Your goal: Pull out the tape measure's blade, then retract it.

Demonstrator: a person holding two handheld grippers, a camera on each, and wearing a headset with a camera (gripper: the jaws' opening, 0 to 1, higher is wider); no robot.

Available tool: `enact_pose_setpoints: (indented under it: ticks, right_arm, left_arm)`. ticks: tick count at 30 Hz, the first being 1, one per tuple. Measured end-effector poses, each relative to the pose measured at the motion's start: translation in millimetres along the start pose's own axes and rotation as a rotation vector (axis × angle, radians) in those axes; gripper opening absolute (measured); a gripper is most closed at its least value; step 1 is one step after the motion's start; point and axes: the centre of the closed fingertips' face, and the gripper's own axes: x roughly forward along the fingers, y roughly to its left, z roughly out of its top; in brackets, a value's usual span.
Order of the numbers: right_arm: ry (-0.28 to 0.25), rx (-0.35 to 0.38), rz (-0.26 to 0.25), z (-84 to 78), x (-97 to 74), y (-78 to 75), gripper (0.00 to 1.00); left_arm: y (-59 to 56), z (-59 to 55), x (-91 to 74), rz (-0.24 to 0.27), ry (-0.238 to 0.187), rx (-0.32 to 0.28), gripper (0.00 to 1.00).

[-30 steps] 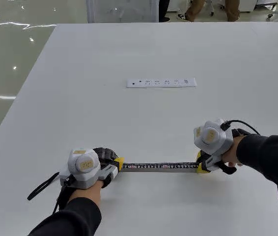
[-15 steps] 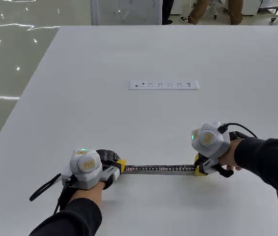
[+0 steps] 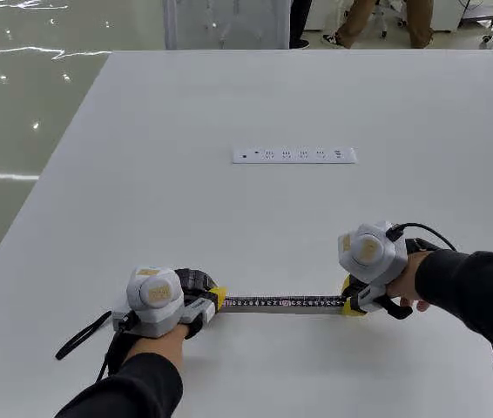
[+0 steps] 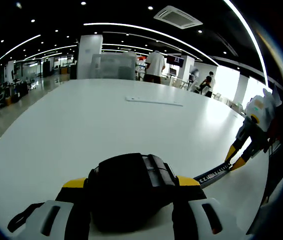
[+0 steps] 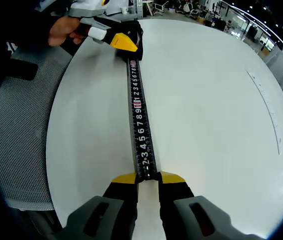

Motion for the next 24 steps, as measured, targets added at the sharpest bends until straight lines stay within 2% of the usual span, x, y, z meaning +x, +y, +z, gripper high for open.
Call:
enact_pose_setpoints:
  ticks: [24]
  right_arm:
    - [-0.027, -0.004, 0.01, 19.0, 6.6, 3.5, 0.11]
  left_arm:
    - [-0.4, -0.7, -0.4, -0.003, 0.009, -0.008, 0.62]
